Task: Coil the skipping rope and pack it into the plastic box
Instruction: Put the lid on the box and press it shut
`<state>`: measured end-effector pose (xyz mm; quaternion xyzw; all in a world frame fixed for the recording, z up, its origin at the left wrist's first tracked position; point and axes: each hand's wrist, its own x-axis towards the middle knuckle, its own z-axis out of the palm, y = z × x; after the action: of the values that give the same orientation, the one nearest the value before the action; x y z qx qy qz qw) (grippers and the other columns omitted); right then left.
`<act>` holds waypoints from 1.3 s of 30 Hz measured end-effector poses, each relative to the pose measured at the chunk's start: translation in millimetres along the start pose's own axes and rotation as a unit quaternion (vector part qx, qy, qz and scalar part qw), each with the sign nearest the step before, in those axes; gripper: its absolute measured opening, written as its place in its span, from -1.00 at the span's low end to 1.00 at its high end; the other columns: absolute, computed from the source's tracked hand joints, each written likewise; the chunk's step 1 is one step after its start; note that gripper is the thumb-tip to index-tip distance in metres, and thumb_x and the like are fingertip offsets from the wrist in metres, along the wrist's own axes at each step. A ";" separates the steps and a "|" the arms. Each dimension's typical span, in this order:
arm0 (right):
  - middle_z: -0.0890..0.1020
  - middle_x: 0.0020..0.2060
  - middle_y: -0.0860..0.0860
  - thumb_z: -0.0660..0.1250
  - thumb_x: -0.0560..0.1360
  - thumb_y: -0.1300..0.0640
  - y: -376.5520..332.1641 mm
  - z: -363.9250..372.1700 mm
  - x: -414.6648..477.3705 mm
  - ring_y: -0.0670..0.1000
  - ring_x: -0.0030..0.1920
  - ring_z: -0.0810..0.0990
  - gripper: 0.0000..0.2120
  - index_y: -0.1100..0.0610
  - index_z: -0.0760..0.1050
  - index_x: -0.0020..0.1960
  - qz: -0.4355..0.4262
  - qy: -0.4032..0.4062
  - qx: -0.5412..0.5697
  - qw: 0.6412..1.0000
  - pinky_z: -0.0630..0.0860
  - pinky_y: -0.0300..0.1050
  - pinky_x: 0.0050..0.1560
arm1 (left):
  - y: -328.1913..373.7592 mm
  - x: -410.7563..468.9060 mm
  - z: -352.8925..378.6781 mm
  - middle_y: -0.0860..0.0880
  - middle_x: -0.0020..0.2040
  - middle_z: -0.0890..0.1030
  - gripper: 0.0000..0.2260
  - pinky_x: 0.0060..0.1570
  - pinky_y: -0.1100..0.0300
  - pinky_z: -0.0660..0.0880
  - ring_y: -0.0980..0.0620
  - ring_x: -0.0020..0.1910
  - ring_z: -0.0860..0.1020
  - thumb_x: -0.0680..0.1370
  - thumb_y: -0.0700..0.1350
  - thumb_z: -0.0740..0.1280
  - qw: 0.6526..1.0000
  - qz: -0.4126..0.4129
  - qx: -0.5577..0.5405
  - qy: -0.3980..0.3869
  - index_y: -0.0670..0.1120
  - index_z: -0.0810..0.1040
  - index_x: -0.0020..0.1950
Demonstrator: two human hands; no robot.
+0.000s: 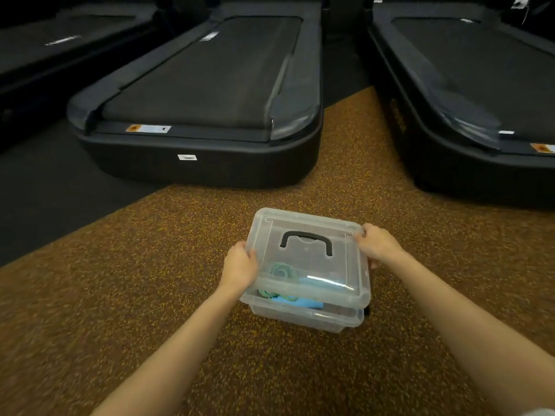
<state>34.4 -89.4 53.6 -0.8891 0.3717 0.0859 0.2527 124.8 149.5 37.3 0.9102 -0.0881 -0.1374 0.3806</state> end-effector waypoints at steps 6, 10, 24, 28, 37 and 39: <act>0.61 -0.11 0.17 0.01 0.58 0.07 9.4 13.6 -1.2 0.16 -0.23 0.65 -0.69 0.22 0.40 0.15 0.014 -0.012 -0.040 0.999 0.61 0.06 -0.11 | -17.1 -0.4 13.9 -0.23 0.07 0.58 -0.78 -0.12 0.19 0.33 -0.14 0.02 0.53 0.61 -0.21 0.11 1.000 0.017 0.001 0.003 -0.28 0.51 0.09; 0.62 0.04 0.22 0.01 0.58 0.07 10.6 18.7 1.8 0.17 -0.15 0.59 -0.68 0.21 0.40 0.18 0.013 -0.003 -0.046 0.999 0.56 0.08 0.01 | -22.5 -1.6 16.8 -0.16 -0.08 0.56 -0.79 -0.21 0.23 0.25 -0.07 -0.13 0.47 0.60 -0.22 0.12 0.999 0.037 0.001 0.022 -0.26 0.52 0.01; 0.53 -0.16 0.08 0.02 0.59 0.07 6.7 22.7 6.4 0.09 -0.31 0.64 -0.69 0.17 0.40 0.20 0.022 0.007 -0.060 0.998 0.63 0.07 -0.10 | -37.3 0.1 25.6 -0.19 0.00 0.60 -0.79 -0.09 0.09 0.43 -0.11 -0.05 0.54 0.61 -0.20 0.12 0.999 0.034 0.023 0.019 -0.25 0.52 0.04; 0.52 -0.15 0.08 0.06 0.56 0.12 2.8 20.6 4.6 0.06 -0.42 0.60 -0.72 0.18 0.39 0.19 0.036 -0.004 -0.063 0.997 0.56 -0.12 -0.31 | -40.5 1.3 24.9 -0.19 0.01 0.60 -0.79 -0.03 0.04 0.52 -0.12 -0.03 0.56 0.61 -0.20 0.12 0.999 0.030 0.012 0.008 -0.23 0.52 0.07; 0.56 0.07 0.13 0.09 0.54 0.10 5.0 22.6 1.6 0.14 -0.11 0.64 -0.71 0.16 0.40 0.20 0.046 -0.017 -0.049 0.998 0.62 0.03 -0.05 | -47.5 -1.1 27.8 -0.20 0.03 0.56 -0.81 0.03 -0.02 0.51 -0.14 0.00 0.54 0.61 -0.21 0.12 0.999 0.040 0.009 0.008 -0.23 0.50 0.07; 0.54 0.18 0.14 0.06 0.55 0.04 8.8 23.8 2.6 0.18 0.06 0.60 -0.66 0.14 0.40 0.25 0.036 -0.005 -0.088 0.995 0.53 0.05 0.10 | -48.0 -2.0 28.6 -0.21 0.04 0.55 -0.79 0.03 0.01 0.46 -0.15 0.02 0.52 0.62 -0.21 0.11 0.999 0.042 0.020 0.008 -0.25 0.49 0.10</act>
<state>30.8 -84.1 29.0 -0.8936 0.3931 0.1317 0.1722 116.5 164.3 -16.0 0.9141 -0.1264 -0.1124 0.3685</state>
